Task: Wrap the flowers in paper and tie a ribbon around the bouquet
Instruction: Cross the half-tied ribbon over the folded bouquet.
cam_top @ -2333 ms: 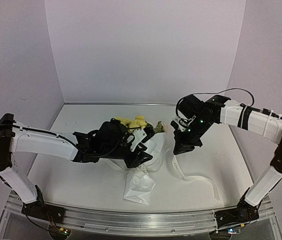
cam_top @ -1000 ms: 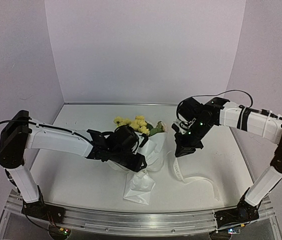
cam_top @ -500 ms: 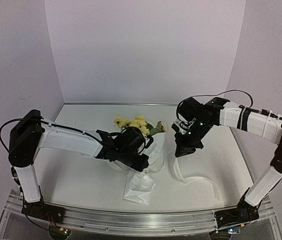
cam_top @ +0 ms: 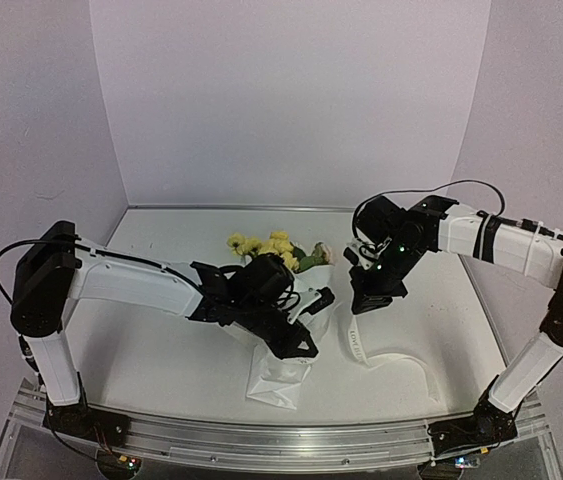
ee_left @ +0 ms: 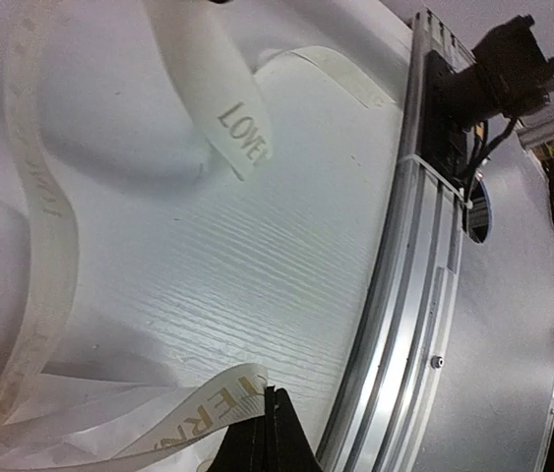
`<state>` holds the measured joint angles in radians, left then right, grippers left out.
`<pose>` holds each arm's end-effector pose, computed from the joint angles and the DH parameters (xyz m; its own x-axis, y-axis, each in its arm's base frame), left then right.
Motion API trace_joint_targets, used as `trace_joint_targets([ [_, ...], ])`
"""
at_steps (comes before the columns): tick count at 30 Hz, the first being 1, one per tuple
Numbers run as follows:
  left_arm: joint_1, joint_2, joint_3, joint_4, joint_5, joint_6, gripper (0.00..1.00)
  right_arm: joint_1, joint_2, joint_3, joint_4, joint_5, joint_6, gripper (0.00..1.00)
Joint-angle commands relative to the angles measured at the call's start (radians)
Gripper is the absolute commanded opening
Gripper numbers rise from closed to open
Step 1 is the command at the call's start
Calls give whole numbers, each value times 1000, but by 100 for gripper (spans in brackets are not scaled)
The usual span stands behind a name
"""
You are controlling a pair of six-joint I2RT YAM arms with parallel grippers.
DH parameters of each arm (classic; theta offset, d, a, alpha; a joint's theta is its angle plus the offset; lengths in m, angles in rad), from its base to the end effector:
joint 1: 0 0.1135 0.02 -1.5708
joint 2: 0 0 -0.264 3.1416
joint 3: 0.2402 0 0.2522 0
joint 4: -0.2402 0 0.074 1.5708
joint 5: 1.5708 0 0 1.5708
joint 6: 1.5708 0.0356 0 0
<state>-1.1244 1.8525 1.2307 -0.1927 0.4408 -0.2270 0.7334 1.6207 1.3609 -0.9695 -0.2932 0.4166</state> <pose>0.1591 -0.3677 0.1959 -0.5180 0.6108 -0.5988 0.8473 0.2708 -0.4568 0.2320 0.2229 0.2704 -0.9285 -0.3152 -0.1961 -0.3685 0.8464 0.3845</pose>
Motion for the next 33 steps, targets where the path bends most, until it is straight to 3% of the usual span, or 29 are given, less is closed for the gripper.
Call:
trace_joint_targets([
  [1, -2, 56, 85, -23, 133, 109, 0, -6, -15, 18, -24, 32, -14, 0],
  [9, 6, 178, 237, -50, 31, 161, 0, -9, 0, 38, -34, 33, -15, 0],
  [19, 49, 161, 197, 108, -109, 92, 2, -10, 8, 54, -48, 19, -15, 0],
  [28, 37, 170, 179, 94, 58, 166, 8, -9, 20, 77, -55, -5, 12, 0],
  [33, 34, 178, 178, 76, 84, 188, 11, -9, 43, 103, -54, -53, 57, 0],
])
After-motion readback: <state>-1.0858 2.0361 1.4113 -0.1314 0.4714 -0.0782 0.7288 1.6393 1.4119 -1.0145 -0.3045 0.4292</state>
